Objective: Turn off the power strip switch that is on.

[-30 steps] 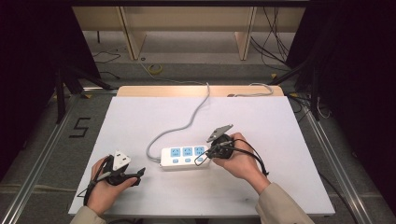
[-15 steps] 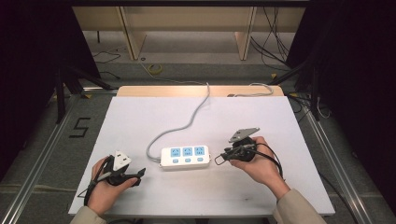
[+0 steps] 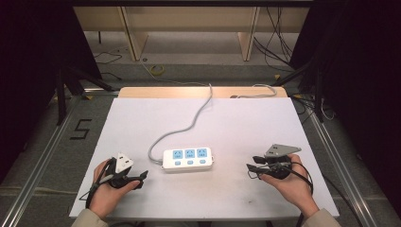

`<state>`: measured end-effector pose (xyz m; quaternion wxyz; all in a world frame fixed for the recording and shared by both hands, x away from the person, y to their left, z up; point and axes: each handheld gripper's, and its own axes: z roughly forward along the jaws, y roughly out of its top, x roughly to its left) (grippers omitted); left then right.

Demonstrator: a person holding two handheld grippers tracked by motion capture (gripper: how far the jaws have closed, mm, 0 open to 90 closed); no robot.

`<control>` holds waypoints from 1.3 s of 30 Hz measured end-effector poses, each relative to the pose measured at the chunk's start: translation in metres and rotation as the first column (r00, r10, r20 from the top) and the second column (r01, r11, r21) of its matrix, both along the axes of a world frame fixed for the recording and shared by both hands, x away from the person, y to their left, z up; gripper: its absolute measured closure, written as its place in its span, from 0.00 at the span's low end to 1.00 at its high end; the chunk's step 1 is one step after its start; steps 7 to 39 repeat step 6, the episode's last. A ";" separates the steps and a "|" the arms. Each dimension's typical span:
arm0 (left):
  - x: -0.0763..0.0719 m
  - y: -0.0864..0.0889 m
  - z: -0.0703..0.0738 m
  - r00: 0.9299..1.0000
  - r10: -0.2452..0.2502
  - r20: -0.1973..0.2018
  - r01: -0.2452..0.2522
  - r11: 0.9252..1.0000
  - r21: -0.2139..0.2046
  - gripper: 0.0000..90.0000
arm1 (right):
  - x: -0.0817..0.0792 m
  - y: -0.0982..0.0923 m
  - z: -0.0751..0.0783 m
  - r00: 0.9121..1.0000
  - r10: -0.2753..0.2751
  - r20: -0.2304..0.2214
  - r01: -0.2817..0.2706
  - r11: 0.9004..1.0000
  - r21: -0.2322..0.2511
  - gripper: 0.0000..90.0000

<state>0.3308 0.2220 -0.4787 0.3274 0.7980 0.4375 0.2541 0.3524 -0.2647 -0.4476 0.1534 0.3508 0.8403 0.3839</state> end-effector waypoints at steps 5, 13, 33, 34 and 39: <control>0.001 0.001 0.001 1.000 0.015 0.004 -0.015 1.000 -0.005 0.25 | -0.007 -0.011 -0.006 0.999 -0.022 0.024 0.021 0.999 0.044 0.62; 0.001 0.001 0.001 1.000 0.017 0.003 -0.017 1.000 -0.006 0.25 | -0.008 -0.011 -0.008 0.999 -0.023 0.026 0.022 0.999 0.050 0.61; 0.001 0.001 0.001 1.000 0.017 0.003 -0.017 1.000 -0.006 0.25 | -0.008 -0.011 -0.008 0.999 -0.023 0.026 0.022 0.999 0.050 0.61; 0.001 0.001 0.001 1.000 0.017 0.003 -0.017 1.000 -0.006 0.25 | -0.008 -0.011 -0.008 0.999 -0.023 0.026 0.022 0.999 0.050 0.61; 0.001 0.001 0.001 1.000 0.017 0.003 -0.017 1.000 -0.006 0.25 | -0.008 -0.011 -0.008 0.999 -0.023 0.026 0.022 0.999 0.050 0.61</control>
